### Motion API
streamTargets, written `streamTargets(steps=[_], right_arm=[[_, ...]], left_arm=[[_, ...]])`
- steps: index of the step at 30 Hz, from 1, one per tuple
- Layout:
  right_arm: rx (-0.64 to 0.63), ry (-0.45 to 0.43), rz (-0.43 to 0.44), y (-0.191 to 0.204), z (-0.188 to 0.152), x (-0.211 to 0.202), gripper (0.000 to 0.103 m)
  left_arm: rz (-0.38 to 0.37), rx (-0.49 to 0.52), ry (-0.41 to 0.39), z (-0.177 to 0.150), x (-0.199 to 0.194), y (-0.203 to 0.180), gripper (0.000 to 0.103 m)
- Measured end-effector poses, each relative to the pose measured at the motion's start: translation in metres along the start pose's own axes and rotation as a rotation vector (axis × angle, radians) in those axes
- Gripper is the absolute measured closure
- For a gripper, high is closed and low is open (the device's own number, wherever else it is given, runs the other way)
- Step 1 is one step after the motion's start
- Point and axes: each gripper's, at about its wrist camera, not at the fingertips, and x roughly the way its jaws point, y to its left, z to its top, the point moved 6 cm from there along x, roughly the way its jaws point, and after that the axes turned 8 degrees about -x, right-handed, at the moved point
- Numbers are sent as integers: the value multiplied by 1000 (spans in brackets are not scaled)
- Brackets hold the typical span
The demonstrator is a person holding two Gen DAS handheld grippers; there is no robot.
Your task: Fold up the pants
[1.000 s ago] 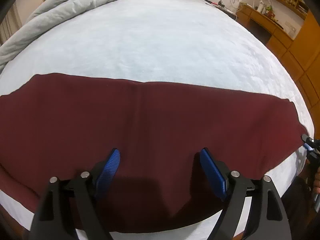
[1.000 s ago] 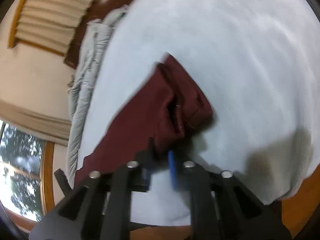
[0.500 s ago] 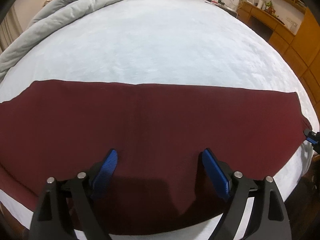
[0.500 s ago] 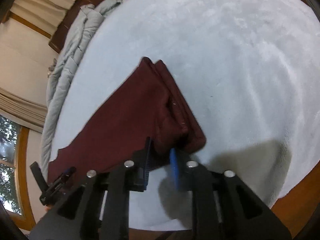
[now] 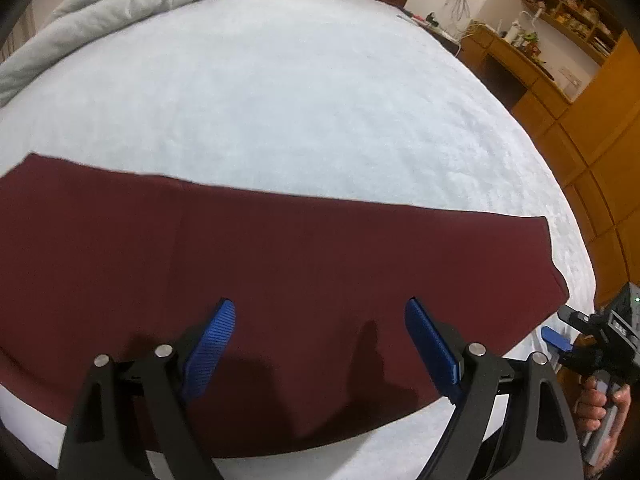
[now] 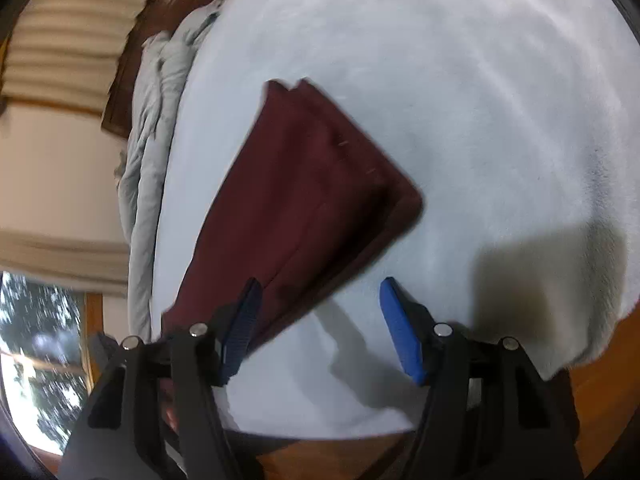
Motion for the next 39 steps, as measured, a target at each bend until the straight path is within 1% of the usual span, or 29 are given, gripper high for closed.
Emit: streamTargets(steps=[3,4,6,7,8,9,10,11,14,17,20,21,22,24,25,26,28,29,30,31,32,33,34,35,36,37,38,39], right_arm=[[35,-37,28,-4,13,5,41],[29,-59,37,-2,20,5,42],[14,-73,41,2,26,6,42],[1,-77,41,6,29,6,47],[-29,-85,38,12,33,7,56],[-43,-89,33,15,34,9,62],[-57,-89,28,17,37,9,75],[-82,-86,19,22,39,11,80],[-142,-105,16,39,46,7,85],[-210,-154,20,62,57,-16,88],[-245,-227,88,84,70,-51,88],[-253,-249,92,87,73,-60,88],[-258,-268,82,88,75,-67,88],[-256,-295,1,76,78,-71,88],[-220,-290,-45,61,79,-64,88],[-195,-272,-71,53,79,-54,88],[-141,-178,-129,20,73,-20,88],[-121,-154,-156,9,69,-11,88],[-106,-140,-172,-1,65,-2,88],[-83,-134,-175,-11,61,2,87],[-46,-139,-142,-18,59,4,87],[-23,-146,-115,-20,56,3,87],[-15,-150,-101,-21,56,1,87],[-22,-154,-101,-18,57,-1,87],[-35,-161,-102,-14,57,-2,87],[-35,-160,-110,-13,57,-1,87],[-25,-151,-120,-17,56,1,86],[-12,-137,-128,-22,56,4,86]], left_arm=[[10,-26,14,-3,8,6,16],[7,-28,11,-4,9,7,16],[10,-13,10,-5,9,7,16],[13,-7,11,-5,10,6,16],[15,-4,11,-6,10,6,16],[15,-4,11,-5,9,6,16],[15,-6,10,-5,8,8,16],[15,-6,11,-5,8,8,16],[14,-4,16,-4,8,8,16],[19,-22,-2,2,5,7,16],[-19,-42,-79,14,-15,1,16],[-36,-39,-103,18,-21,-1,16],[-50,-38,-115,20,-26,-3,16],[-45,-37,-131,21,-28,-1,16],[-30,-33,-121,20,-25,1,16],[2,-32,-93,16,-14,6,16],[30,-40,-40,8,4,14,16],[41,-46,-8,4,14,19,16],[45,-26,-16,1,19,21,16],[46,-3,-27,1,20,19,13],[45,19,-25,0,22,15,10],[54,34,-20,0,21,12,10],[58,26,-15,2,19,11,10],[52,9,-15,5,16,10,10],[13,-24,-16,8,11,8,10],[1,-36,-10,10,11,7,9],[8,-41,3,9,15,9,9],[21,-21,18,7,24,11,9]])
